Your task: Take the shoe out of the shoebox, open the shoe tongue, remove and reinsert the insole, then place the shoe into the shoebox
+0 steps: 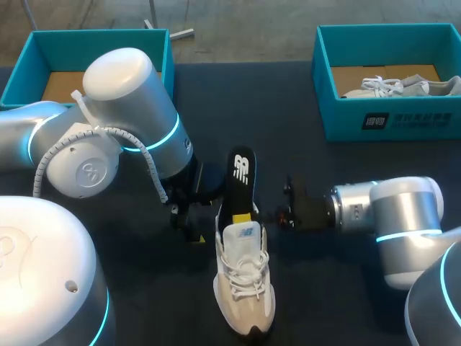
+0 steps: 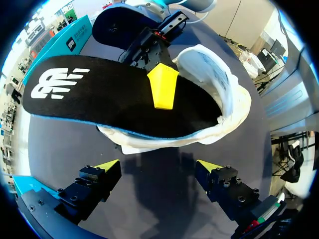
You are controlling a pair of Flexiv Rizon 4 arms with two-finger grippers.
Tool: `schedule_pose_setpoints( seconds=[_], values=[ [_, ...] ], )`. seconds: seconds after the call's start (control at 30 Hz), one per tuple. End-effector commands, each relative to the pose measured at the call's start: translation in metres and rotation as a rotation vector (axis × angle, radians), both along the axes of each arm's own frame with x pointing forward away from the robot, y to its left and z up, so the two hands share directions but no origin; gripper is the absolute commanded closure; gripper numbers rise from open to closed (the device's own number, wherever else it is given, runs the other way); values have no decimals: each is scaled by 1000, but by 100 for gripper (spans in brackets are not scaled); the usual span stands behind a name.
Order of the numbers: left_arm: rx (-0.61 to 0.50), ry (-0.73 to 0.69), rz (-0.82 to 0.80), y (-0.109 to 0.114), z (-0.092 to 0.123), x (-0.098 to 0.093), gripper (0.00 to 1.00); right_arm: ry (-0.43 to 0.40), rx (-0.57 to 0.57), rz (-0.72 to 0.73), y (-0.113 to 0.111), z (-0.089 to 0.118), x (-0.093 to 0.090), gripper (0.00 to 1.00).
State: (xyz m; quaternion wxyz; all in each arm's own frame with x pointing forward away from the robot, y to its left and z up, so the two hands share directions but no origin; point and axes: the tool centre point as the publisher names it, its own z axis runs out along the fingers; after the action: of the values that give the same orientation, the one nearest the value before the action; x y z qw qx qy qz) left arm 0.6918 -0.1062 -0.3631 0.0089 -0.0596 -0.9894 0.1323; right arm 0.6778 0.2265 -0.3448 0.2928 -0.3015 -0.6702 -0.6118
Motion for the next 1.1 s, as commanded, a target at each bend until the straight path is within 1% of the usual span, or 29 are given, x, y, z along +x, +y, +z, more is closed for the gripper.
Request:
schedule_pose_setpoints(
  seconds=[0.03, 0.1, 0.13, 0.17, 0.23, 0.6, 0.93, 1.1],
  values=[
    [2, -2, 1, 0, -1, 0, 0, -9, 0, -6, 3, 0, -3, 100],
    [2, -2, 1, 0, -1, 0, 0, -20, 8, -10, 3, 2, -2, 100],
    [2, -2, 1, 0, -1, 0, 0, -25, 11, -12, 3, 3, -2, 98],
    [2, -2, 1, 0, -1, 0, 0, -29, 14, -11, 3, 5, -1, 67],
    [2, -2, 1, 0, -1, 0, 0, -38, 19, -7, 3, 8, 0, 64],
    [2, -2, 1, 0, -1, 0, 0, -68, 31, 12, 5, 18, 9, 70],
    [2, -2, 1, 0, -1, 0, 0, -106, 45, 9, 4, 27, 14, 71],
    [2, -2, 1, 0, -1, 0, 0, -109, 57, 8, 3, 25, 18, 73]
  ],
)
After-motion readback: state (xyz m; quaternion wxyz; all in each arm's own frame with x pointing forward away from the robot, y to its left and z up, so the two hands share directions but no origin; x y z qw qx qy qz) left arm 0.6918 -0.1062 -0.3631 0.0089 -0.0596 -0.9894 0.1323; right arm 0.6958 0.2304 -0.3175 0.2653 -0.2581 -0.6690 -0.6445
